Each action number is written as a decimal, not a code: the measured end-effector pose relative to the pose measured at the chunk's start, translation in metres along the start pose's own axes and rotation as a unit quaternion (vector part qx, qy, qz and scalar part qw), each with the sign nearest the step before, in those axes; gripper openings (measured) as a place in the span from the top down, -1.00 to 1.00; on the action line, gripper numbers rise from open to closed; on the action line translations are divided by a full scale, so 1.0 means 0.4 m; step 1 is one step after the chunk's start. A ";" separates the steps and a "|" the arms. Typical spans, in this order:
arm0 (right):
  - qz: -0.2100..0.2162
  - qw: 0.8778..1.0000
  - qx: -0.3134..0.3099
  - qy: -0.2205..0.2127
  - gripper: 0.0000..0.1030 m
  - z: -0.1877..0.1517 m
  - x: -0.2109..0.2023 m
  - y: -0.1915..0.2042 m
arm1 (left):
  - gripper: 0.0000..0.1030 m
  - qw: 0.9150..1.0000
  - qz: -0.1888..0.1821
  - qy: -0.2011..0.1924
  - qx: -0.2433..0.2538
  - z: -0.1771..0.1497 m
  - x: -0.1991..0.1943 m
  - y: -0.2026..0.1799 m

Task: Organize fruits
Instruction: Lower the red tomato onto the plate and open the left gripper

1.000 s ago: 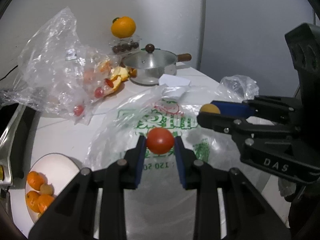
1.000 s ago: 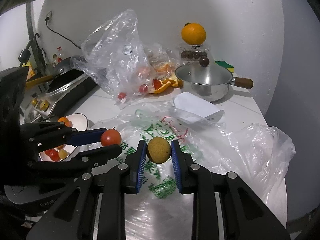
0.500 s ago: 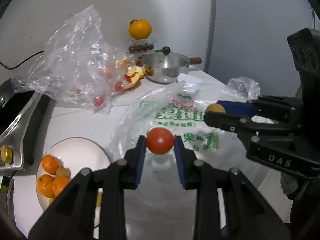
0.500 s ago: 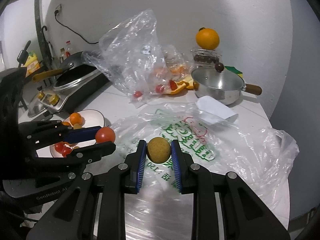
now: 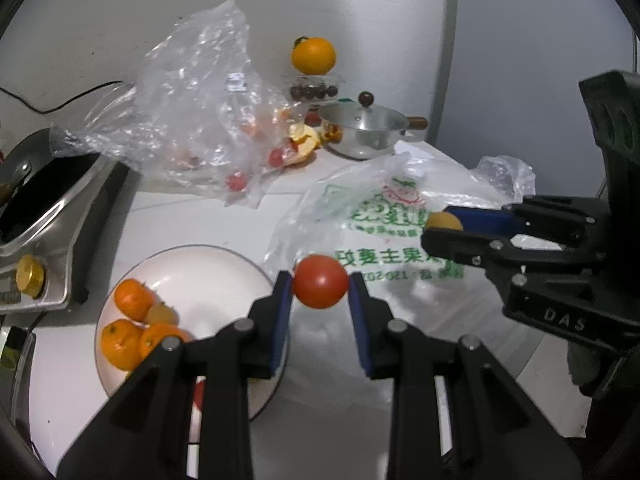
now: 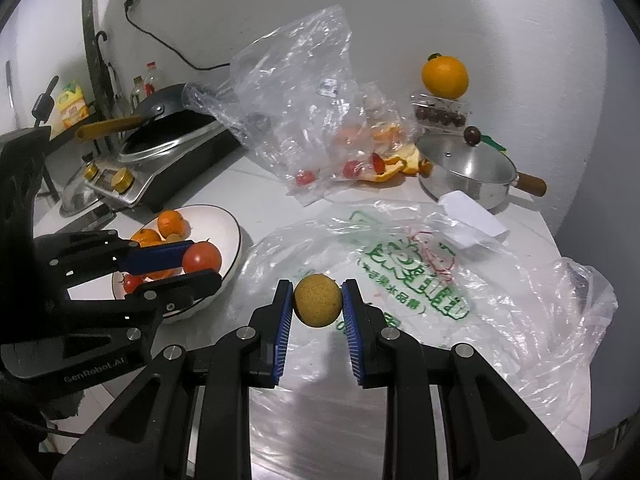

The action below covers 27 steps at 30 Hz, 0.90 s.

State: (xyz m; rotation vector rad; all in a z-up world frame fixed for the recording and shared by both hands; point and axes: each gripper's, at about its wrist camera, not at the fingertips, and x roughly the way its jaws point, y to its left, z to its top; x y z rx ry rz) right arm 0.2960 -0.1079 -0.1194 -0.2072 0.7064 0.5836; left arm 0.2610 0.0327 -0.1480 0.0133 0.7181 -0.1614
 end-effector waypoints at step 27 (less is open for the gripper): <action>0.029 0.999 -0.027 0.031 0.48 0.015 0.105 0.125 | 0.43 0.998 0.017 0.042 -0.041 -0.071 0.055 0.150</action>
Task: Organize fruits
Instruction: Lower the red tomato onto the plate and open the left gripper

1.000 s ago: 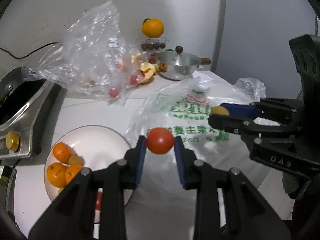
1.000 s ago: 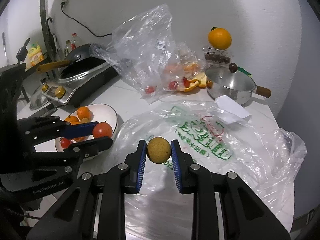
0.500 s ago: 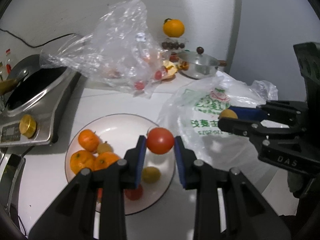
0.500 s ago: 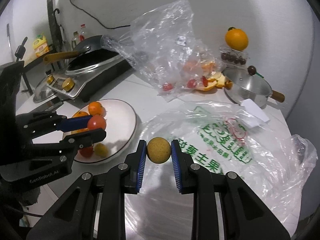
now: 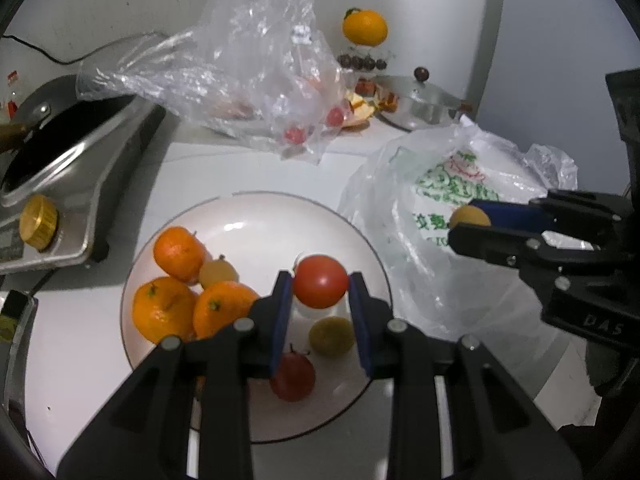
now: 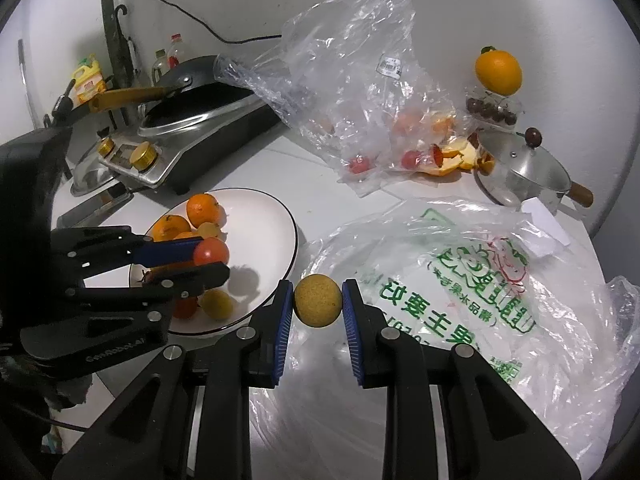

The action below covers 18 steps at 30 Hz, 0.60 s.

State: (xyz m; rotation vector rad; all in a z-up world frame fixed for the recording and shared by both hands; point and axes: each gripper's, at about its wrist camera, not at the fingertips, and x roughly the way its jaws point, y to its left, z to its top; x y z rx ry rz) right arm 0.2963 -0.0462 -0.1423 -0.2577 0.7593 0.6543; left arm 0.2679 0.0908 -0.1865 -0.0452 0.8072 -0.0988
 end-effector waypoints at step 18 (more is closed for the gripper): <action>0.005 1.000 -0.003 0.012 0.48 0.007 0.043 -0.001 | 0.36 1.000 -0.001 -0.003 -0.005 0.010 0.003 0.014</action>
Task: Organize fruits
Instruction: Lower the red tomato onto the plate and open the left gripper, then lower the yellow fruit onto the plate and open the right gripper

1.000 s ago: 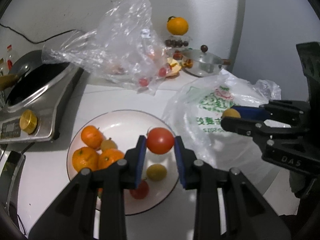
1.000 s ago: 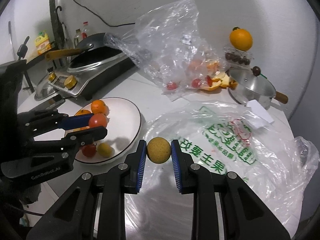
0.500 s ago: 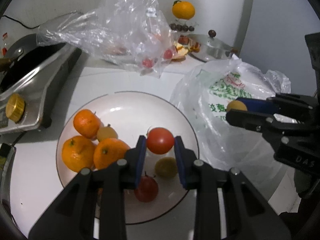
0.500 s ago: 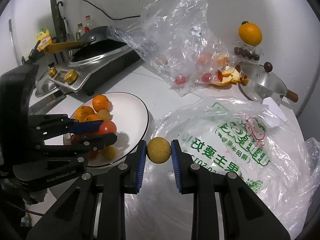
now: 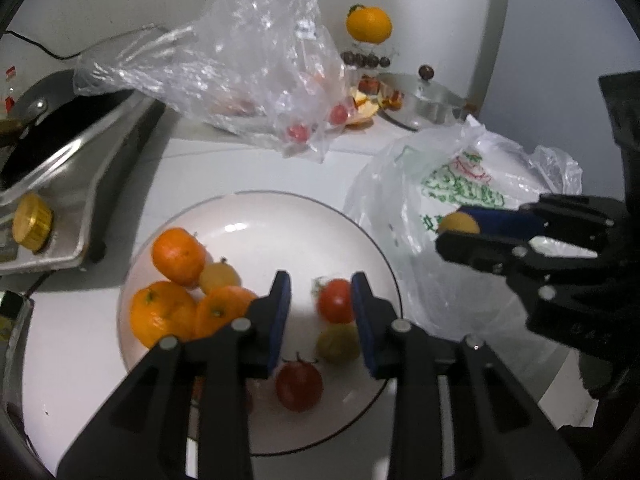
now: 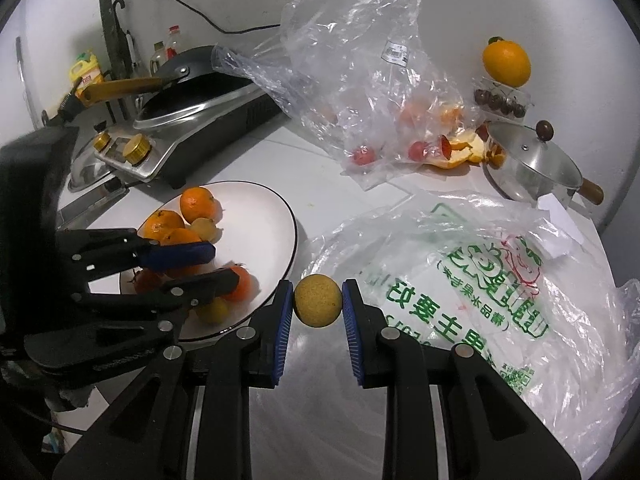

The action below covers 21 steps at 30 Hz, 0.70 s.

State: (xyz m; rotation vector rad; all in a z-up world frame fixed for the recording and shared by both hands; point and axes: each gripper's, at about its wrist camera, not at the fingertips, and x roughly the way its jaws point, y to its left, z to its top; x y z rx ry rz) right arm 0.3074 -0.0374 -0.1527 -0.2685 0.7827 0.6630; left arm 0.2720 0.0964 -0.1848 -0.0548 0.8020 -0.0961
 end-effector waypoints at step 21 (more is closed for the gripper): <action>0.014 1.000 -0.028 -0.001 0.48 0.078 0.074 0.093 | -0.02 0.998 0.033 -0.050 -0.024 -0.002 -0.086 0.144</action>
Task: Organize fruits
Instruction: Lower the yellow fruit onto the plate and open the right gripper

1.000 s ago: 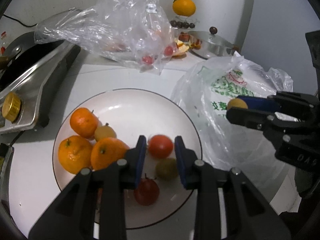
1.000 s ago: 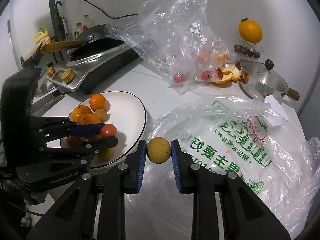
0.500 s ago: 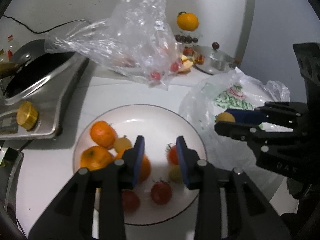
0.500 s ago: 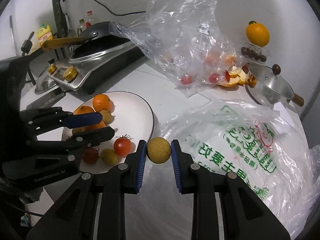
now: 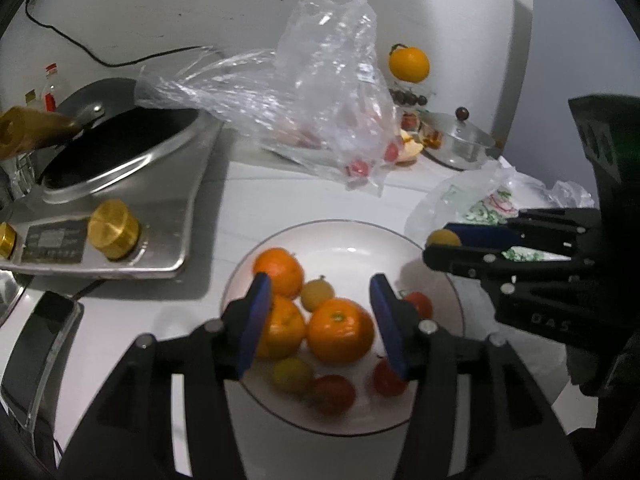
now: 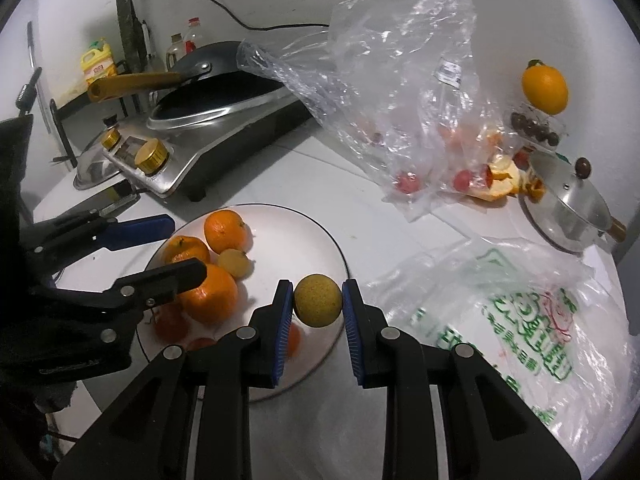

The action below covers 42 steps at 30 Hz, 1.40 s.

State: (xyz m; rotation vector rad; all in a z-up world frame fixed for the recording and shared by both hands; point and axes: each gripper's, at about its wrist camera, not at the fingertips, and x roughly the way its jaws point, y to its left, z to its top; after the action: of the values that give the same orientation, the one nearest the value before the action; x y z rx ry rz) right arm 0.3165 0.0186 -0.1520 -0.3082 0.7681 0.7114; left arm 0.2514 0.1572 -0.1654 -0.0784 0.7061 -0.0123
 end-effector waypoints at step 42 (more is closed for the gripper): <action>0.025 0.999 -0.002 0.044 0.47 0.021 0.169 0.033 | -0.02 0.999 0.029 0.005 -0.017 -0.005 0.029 0.085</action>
State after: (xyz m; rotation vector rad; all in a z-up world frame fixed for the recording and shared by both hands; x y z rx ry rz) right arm 0.3457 0.0643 -0.1952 -0.3259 0.8610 0.7510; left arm 0.2585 0.1904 -0.1771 -0.0904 0.7191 0.0547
